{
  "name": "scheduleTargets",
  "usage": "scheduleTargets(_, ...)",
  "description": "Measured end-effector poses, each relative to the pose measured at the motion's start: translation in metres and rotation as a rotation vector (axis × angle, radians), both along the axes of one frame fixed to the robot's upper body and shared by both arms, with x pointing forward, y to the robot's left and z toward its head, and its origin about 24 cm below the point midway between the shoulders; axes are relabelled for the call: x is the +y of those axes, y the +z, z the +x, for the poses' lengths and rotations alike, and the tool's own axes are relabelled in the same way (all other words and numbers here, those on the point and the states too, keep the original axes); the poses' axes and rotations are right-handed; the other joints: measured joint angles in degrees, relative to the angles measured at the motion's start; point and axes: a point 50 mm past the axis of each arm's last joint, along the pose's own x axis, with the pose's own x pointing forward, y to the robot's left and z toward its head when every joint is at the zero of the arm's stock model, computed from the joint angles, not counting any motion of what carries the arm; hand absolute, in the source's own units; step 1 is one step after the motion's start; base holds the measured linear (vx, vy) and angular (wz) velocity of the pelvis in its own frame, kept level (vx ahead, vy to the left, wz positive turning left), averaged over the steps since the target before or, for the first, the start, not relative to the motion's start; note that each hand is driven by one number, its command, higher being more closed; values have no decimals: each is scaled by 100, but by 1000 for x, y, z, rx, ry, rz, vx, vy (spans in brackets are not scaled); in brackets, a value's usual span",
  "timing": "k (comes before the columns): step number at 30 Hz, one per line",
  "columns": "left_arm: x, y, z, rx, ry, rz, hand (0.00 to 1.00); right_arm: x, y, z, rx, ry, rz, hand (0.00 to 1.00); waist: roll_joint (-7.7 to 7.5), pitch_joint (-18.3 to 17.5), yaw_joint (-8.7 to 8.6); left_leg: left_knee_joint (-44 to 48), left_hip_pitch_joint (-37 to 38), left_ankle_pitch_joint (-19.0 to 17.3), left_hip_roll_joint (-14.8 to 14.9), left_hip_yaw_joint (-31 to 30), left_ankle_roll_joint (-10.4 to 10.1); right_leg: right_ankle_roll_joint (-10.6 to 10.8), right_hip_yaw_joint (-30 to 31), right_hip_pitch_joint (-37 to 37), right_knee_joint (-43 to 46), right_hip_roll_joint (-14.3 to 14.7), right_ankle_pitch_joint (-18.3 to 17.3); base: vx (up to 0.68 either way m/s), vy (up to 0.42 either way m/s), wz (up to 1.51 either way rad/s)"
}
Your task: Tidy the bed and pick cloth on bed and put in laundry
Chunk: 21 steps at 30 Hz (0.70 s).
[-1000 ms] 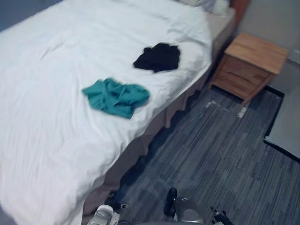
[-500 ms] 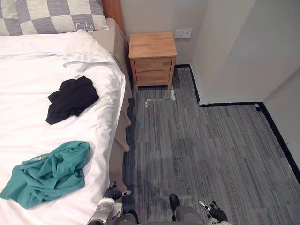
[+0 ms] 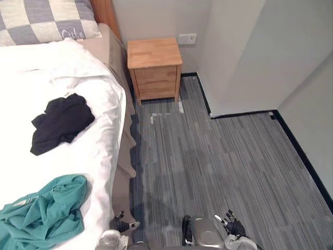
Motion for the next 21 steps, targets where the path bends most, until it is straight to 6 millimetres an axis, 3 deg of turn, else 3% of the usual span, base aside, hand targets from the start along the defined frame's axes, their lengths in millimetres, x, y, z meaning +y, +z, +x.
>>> scheduleTargets(1, 2, 1, 0, -13, 20, 1, 0, -4, 1, -1, 2, 8, -9, 0, 38, 0, 43, 878, -388, 188, 144, -87, -14, -65, 4, 129, -105, 70, 10, 309, -171, -8)
scheduleTargets(3, 0, -2, -13, -5, 49, -5, 0, -9, 3, 1, -2, 66, -22, 0, 225, 120, 284, 3243, -1475, 1431, 536, -630, 204, -324, 327, 814, -550, 363, 3, 339, -70, -63)
scheduleTargets(5, -4, -3, -19, -7, 58, -17, 0, -10, 4, 6, -12, 80, -20, 0, 242, 135, 359, 3701, -1969, 820, 354, -823, 388, -344, 527, 1257, -755, 373, -4, 486, -17, -84)
scheduleTargets(7, -2, -2, -21, -20, 69, -15, 0, -6, 6, 20, -40, 123, -28, 0, 95, 195, 491, 2157, -2244, 495, -83, -393, 487, -267, 918, 1731, -1163, 170, 14, 595, -18, -113)
scheduleTargets(8, 1, 0, -17, -40, 75, -9, 0, 2, 8, 30, -65, 132, -12, 0, -4, 241, 504, 387, -2274, 695, -448, -123, 505, -82, 957, 1964, -1423, 15, 20, 506, 24, -70)
scheduleTargets(9, 1, 0, -16, -48, 80, -11, 0, 4, 8, 32, -70, 134, -11, 0, -4, 246, 508, -513, -2250, 990, -549, -26, 516, -37, 956, 2053, -1537, -4, 32, 620, 70, -55)
scheduleTargets(10, -1, 1, -15, -61, 84, -17, 0, 4, 8, 32, -71, 135, -10, 0, 81, 236, 527, -1815, -2271, 1554, -610, 165, 479, 28, 961, 2227, -1744, 71, 41, 423, 96, -35)
scheduleTargets(11, -2, 1, -13, -63, 84, -22, 0, 5, 8, 32, -67, 134, -9, 0, 99, 254, 567, -1950, -2360, 1975, -575, 210, 666, 61, 981, 2394, -1882, 145, 22, 562, 158, -35)
scheduleTargets(12, 1, 2, -12, -66, 92, -20, 0, 12, 7, 32, -64, 138, 8, 0, 12, 267, 618, -1844, -2366, 2373, -578, 345, 1057, 90, 999, 2561, -1979, 105, 22, 463, 137, -3)
scheduleTargets(13, 8, 4, -6, -77, 91, -8, 0, 20, 6, 33, -65, 150, 22, 0, -127, 250, 595, -1706, -2377, 2242, -631, 445, 1131, 232, 942, 2636, -2033, 11, 132, 581, 178, 34)
scheduleTargets(14, 8, 7, 5, -107, 93, -15, 0, 20, 4, 31, -49, 161, 16, 0, -88, 256, 587, -977, -2648, 2059, -435, 412, 1286, 412, 942, 2666, -2030, 110, 576, 572, 203, 41)
scheduleTargets(15, 8, 7, 6, -113, 108, -23, 0, 21, 4, 34, -46, 170, 16, 0, -59, 266, 649, -274, -2847, 1911, -189, 530, 1365, 439, 1006, 2707, -1924, 176, 823, 660, 273, 9)
scheduleTargets(16, 11, 7, 3, -106, 144, -32, 0, 24, 3, 37, -41, 189, 9, 0, -126, 218, 810, 441, -3016, 1720, -25, 705, 1367, 494, 1013, 2623, -1406, 181, 1007, 507, 229, -18)
scheduleTargets(17, 10, 6, 1, -95, 146, -34, 0, 21, 3, 33, -32, 187, 2, 0, -137, 176, 804, 143, -2870, 1860, -114, 709, 1486, 519, 906, 2494, -927, 128, 1030, 433, 238, -17)
scheduleTargets(18, 8, 2, -11, -48, 127, -37, 0, 19, 2, 31, -25, 184, -4, 0, -129, 80, 827, -396, -2383, 1419, -322, 676, 1490, 768, 539, 2083, 350, -23, 1274, 441, 190, 30)
scheduleTargets(19, 12, 1, -14, -30, 110, -21, 0, 17, 2, 31, -27, 165, -6, 0, -283, 93, 711, -709, -2024, 1269, -620, 575, 1466, 904, 325, 1613, 1591, -417, 1798, 571, 189, 58)
scheduleTargets(20, 12, 1, -14, -10, 74, -2, 0, 15, 3, 35, -37, 157, -8, 0, -410, 135, 662, -1028, -1591, 1191, -870, 466, 1430, 801, 313, 977, 2650, -691, 1264, 516, 94, 68)
scheduleTargets(21, 11, 0, -13, -10, 65, -2, 0, 13, 5, 38, -48, 157, -12, 0, -362, 237, 661, -1163, -1321, 1135, -913, 417, 1404, 674, 284, 647, 2914, -721, 711, 482, 57, 66)
